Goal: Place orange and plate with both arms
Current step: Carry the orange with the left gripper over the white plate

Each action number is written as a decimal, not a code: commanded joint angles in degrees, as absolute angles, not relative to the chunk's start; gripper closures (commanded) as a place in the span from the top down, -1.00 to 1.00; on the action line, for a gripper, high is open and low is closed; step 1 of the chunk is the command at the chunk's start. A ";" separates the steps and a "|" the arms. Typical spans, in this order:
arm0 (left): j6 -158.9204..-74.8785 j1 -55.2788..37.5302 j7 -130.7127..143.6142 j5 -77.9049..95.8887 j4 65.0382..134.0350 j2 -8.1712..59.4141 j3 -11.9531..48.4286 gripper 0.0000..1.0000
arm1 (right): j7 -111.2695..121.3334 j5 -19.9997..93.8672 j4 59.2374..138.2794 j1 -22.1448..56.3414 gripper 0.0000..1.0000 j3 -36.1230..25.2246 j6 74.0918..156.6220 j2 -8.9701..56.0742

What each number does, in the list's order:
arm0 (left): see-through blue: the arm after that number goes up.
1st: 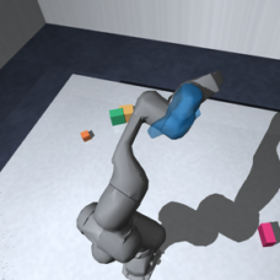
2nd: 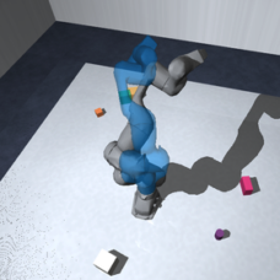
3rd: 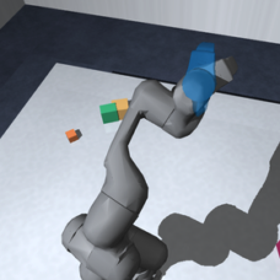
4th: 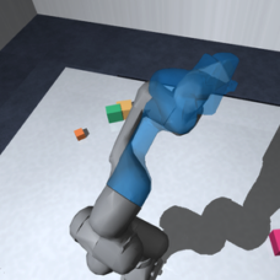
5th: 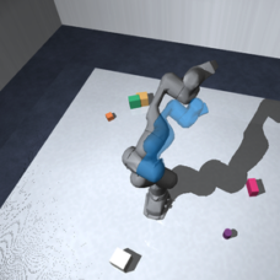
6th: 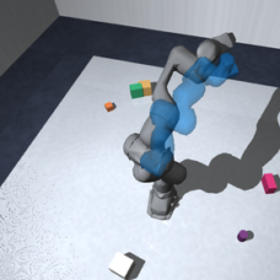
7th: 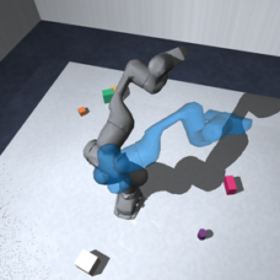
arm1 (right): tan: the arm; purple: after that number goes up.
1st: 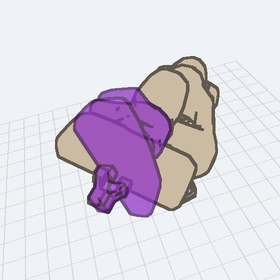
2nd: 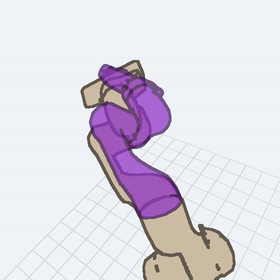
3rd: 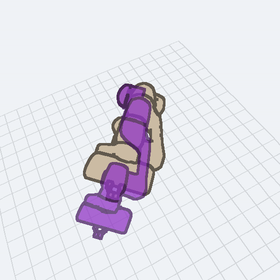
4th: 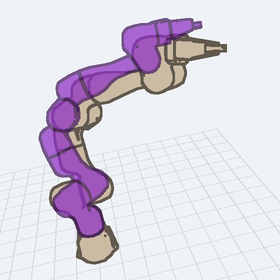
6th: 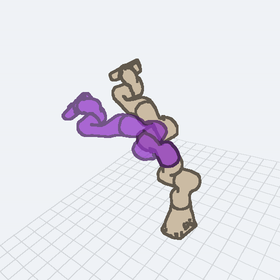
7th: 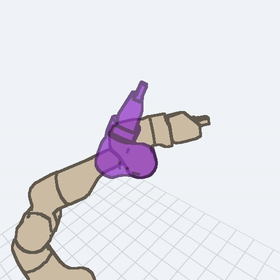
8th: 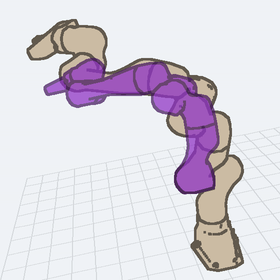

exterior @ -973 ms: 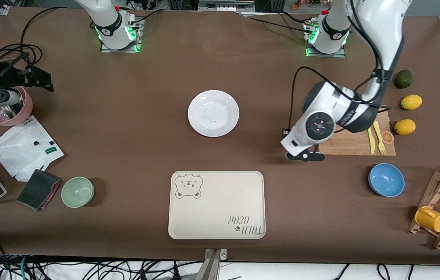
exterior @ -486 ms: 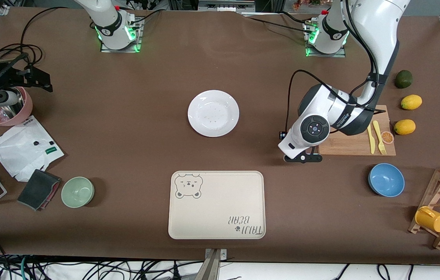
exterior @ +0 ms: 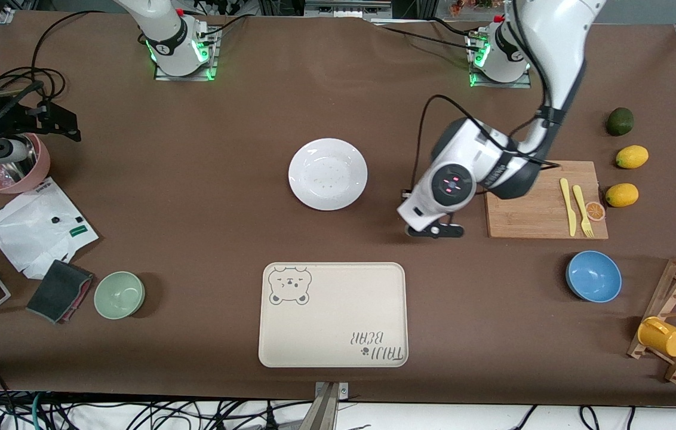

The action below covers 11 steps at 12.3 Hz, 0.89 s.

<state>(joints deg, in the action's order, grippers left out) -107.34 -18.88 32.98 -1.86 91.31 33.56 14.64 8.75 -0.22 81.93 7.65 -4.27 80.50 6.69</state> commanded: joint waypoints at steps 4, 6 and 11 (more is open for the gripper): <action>-111.86 -32.68 51.56 2.35 80.60 41.65 13.97 -0.64 | 8.53 0.53 80.95 7.38 1.00 -4.22 80.16 6.86; -118.79 -36.37 55.01 6.67 80.60 44.02 13.97 -0.64 | 8.61 0.53 80.95 7.38 1.00 -4.31 80.25 6.86; -124.19 -37.97 57.66 6.07 80.77 48.16 13.89 -0.62 | 8.61 0.53 80.95 7.38 1.00 -4.31 80.33 6.94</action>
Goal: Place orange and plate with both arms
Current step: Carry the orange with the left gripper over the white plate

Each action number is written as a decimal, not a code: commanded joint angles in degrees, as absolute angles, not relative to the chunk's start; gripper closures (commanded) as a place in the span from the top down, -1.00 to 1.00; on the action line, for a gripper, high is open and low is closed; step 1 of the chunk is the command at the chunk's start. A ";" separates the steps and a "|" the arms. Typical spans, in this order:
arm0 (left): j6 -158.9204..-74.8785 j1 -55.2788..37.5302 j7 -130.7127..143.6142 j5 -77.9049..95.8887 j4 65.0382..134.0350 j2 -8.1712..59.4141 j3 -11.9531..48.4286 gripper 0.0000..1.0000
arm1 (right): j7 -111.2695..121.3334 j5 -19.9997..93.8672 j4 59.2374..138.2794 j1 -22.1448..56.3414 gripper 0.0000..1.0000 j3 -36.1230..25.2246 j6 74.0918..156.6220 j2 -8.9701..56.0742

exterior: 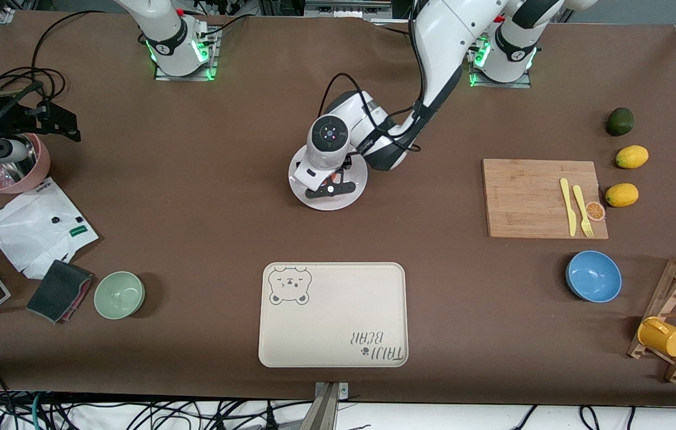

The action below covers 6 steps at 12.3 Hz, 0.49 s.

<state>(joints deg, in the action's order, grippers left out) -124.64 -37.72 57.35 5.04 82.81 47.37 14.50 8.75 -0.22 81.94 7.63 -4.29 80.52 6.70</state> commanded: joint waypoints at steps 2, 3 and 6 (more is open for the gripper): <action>-124.10 -37.79 57.83 6.06 80.95 47.90 13.89 0.99 | 8.53 0.53 80.95 7.38 1.00 -4.31 80.42 6.94; -124.10 -37.79 58.09 5.98 80.86 47.73 13.89 1.00 | 8.53 0.53 80.95 7.38 1.00 -4.31 80.42 6.94; -123.14 -37.09 58.18 5.98 80.86 46.41 13.80 1.00 | 8.35 0.53 80.95 7.38 1.00 -4.22 80.42 6.94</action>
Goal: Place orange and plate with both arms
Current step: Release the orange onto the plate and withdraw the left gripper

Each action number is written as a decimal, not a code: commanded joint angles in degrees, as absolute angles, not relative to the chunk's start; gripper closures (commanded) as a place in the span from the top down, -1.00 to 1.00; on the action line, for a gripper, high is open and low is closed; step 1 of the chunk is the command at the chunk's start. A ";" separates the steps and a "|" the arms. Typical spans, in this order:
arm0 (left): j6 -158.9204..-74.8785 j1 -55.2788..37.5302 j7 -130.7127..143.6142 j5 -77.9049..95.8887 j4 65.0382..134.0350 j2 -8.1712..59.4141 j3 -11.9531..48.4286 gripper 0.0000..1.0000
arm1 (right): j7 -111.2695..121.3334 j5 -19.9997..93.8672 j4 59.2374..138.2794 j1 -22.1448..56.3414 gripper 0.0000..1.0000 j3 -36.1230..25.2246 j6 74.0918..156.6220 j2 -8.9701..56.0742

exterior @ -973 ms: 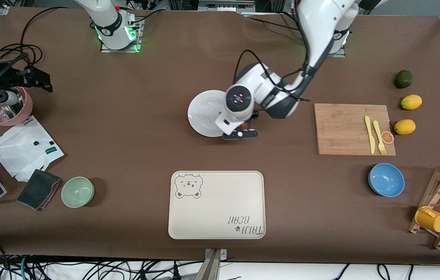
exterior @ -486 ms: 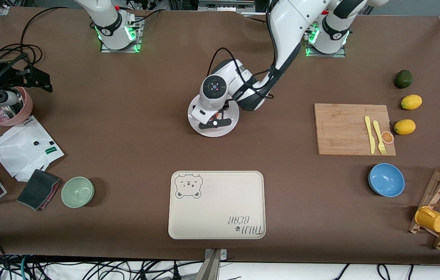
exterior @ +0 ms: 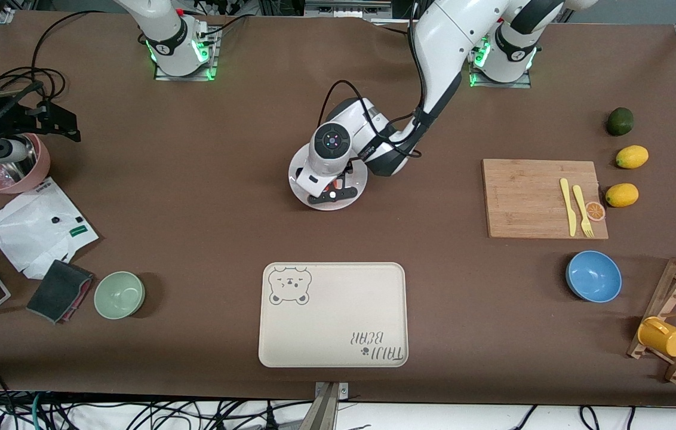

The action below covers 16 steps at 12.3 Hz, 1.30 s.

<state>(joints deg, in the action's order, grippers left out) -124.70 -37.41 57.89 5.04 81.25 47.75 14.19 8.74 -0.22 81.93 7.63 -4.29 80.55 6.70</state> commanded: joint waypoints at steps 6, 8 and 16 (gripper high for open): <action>-104.79 -29.64 57.39 5.63 80.51 34.74 12.48 1.00 | 8.70 0.44 80.86 6.77 1.00 -4.31 80.59 7.03; -101.00 -26.56 57.04 3.88 80.51 31.74 12.57 1.00 | 8.70 0.35 80.77 6.68 1.00 -4.31 80.60 7.03; -95.72 -12.24 33.00 -0.61 80.60 21.46 12.48 1.00 | 8.09 0.88 80.60 6.42 1.00 -4.13 80.51 7.03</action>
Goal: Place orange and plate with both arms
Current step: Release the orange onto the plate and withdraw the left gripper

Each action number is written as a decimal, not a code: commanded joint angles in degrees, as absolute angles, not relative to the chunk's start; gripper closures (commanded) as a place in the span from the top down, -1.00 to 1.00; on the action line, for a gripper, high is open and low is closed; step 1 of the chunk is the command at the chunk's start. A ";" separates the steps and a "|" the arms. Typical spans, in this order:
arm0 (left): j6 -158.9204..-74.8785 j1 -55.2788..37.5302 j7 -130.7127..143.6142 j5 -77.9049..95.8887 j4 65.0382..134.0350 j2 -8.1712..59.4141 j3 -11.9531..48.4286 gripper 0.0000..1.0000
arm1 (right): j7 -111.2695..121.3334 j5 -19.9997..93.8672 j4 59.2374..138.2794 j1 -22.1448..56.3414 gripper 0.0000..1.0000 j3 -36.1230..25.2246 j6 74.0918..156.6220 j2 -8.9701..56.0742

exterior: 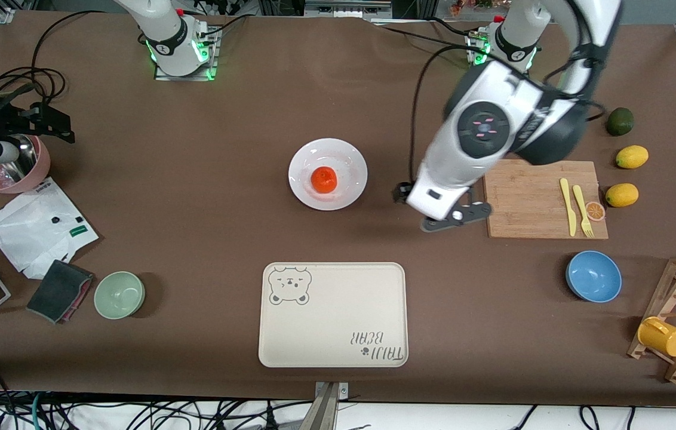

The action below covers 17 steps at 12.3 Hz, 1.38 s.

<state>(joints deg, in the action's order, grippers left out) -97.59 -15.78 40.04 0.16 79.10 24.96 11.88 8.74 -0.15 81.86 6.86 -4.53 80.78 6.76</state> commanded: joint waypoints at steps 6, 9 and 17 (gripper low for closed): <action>-90.09 -1.69 18.11 -0.53 80.51 13.45 12.48 1.00 | 8.00 1.05 80.68 7.21 1.00 -3.78 80.07 7.29; -88.16 2.98 17.93 0.09 80.16 13.45 12.66 1.00 | 7.91 4.54 81.03 8.78 1.00 -1.33 80.50 8.17; -84.37 6.96 4.14 0.09 81.29 12.32 10.65 1.00 | 6.33 26.25 90.83 9.32 1.00 -1.14 88.82 14.68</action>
<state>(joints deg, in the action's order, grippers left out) -84.56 7.92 7.36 0.17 79.34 14.15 11.60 6.77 21.68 84.42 9.41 -1.04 84.02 15.33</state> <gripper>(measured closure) 0.000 0.000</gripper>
